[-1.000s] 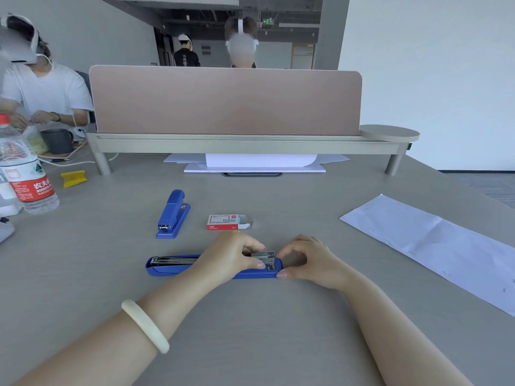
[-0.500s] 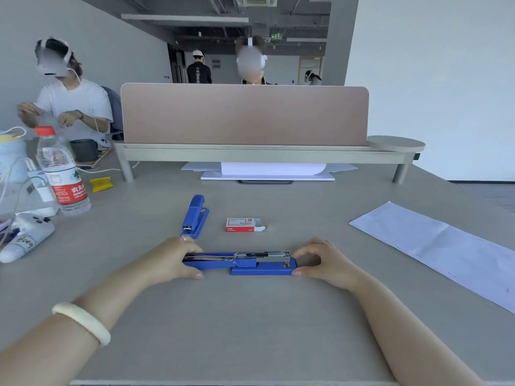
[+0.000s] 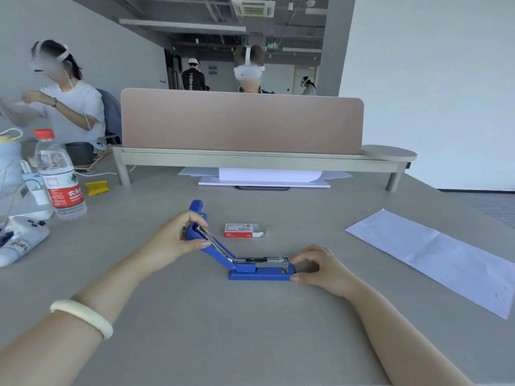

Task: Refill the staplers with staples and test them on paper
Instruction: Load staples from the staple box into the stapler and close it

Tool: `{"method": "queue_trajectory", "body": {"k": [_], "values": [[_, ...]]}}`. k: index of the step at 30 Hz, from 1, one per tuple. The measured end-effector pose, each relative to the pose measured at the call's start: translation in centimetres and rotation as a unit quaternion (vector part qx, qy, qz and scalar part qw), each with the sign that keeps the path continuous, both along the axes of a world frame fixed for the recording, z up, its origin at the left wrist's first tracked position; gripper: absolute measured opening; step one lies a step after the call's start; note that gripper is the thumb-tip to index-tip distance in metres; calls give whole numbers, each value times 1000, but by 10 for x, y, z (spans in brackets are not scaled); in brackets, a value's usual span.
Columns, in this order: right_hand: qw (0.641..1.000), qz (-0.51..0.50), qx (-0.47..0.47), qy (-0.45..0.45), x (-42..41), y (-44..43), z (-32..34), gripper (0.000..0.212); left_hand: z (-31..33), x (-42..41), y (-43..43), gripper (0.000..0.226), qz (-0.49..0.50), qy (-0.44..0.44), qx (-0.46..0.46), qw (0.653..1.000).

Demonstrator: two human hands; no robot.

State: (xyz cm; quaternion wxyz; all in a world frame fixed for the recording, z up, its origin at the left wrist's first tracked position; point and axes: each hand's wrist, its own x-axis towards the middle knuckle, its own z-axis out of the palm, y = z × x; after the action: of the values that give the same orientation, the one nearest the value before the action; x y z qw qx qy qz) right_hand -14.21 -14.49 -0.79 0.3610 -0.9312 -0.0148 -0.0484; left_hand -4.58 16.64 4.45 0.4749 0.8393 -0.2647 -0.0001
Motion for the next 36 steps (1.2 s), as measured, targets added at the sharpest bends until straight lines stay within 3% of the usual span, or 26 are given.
{"method": "queue_trajectory", "body": {"k": [4,13,21,29,36], "values": [[1000,4,-6,-3,2,-2,-3,27,7,-5,-17,38,-14,6,-44,999],[1000,6,-2,-12,5,-4,-6,22,7,-14,-46,32,-25,-2,-60,998],[1000,10,9,-11,4,-5,-6,24,8,-19,-72,30,-49,-52,1,997],[1000,7,4,-19,7,-5,-10,31,7,-24,-96,33,-82,-110,142,980],[1000,7,13,-21,7,-6,-9,22,5,-27,-108,32,-102,-151,210,961]]}}
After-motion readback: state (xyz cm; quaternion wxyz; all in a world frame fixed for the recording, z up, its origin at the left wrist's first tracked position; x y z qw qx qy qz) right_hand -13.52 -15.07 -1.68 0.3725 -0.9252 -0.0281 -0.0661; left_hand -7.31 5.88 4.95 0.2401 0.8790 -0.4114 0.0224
